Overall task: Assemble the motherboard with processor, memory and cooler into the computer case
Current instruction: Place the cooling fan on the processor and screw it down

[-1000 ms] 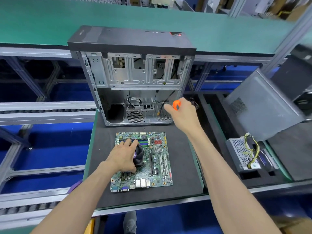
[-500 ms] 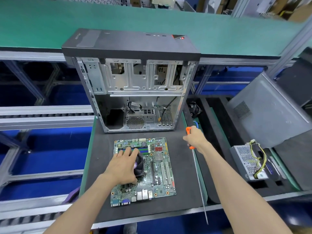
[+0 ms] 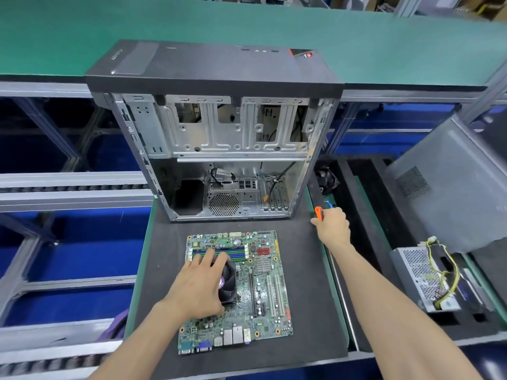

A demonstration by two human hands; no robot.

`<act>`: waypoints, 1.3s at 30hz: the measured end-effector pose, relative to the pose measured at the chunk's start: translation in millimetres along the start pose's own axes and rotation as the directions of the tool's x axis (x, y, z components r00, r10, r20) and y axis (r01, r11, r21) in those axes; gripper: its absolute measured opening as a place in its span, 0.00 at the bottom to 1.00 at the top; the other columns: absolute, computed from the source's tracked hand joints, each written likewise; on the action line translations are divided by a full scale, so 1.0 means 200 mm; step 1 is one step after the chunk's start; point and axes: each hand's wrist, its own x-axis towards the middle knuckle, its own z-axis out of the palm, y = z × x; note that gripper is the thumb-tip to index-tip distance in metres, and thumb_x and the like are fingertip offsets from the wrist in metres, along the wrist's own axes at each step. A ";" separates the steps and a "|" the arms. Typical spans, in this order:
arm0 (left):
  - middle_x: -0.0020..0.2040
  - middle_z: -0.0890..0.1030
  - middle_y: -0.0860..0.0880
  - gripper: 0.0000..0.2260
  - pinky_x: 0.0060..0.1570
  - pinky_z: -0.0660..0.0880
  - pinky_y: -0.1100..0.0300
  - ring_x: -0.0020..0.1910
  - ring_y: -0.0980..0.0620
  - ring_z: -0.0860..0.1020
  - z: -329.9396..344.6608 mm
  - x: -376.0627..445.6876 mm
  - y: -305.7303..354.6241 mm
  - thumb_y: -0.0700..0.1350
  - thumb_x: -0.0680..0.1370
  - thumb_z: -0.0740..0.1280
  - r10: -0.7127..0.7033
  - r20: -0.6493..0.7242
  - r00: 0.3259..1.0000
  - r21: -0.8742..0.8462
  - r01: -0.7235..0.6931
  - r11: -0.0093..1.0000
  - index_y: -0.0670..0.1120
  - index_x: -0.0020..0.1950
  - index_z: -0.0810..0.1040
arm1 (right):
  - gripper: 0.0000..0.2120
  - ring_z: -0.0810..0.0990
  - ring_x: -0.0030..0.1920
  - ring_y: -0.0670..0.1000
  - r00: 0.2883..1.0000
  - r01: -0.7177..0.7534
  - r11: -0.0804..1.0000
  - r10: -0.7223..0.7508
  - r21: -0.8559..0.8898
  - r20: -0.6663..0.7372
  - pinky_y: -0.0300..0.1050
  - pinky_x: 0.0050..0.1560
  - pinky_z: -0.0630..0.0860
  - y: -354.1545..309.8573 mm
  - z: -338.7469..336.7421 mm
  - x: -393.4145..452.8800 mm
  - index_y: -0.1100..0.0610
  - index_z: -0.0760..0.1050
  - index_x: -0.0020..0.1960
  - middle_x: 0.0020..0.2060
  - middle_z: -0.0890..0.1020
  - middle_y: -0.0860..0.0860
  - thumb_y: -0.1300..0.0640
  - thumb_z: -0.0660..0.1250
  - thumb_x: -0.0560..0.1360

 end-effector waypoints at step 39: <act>0.60 0.76 0.55 0.26 0.60 0.66 0.51 0.60 0.50 0.73 -0.04 0.16 0.14 0.66 0.77 0.39 -0.096 -0.213 0.972 -0.029 0.092 0.995 0.59 0.67 0.66 | 0.31 0.69 0.61 0.60 0.973 0.200 0.934 -0.225 -0.297 -0.052 0.49 0.56 0.71 0.02 0.19 -0.25 0.65 0.56 0.75 0.66 0.65 0.60 0.57 0.64 0.77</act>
